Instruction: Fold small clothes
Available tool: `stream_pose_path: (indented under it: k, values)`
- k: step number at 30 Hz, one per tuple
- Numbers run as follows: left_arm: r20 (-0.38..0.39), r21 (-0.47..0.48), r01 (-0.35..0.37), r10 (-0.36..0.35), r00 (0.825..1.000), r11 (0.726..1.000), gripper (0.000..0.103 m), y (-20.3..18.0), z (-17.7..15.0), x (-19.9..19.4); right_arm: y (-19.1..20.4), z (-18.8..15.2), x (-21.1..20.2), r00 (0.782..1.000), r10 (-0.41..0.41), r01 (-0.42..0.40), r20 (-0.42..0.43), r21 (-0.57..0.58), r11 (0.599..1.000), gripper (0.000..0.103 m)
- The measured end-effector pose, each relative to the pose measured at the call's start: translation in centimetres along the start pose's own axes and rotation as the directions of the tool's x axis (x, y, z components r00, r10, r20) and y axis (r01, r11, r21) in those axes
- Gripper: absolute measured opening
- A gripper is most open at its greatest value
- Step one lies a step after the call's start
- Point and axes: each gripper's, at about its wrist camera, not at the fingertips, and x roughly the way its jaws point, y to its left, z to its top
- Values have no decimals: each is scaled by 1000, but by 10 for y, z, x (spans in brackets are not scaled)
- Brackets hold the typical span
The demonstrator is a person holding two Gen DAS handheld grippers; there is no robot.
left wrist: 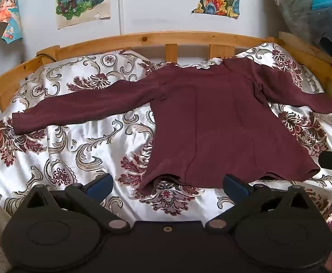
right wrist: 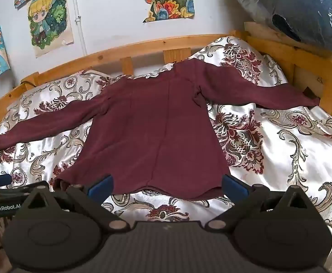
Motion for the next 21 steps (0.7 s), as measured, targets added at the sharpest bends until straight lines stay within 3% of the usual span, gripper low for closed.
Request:
stream_pose_path:
  k: [21]
  values:
    - [-4,-1,1,-1,1000,1000,102,0,0,0,-1,0,1,1000,1,-1,1,2,1000,103]
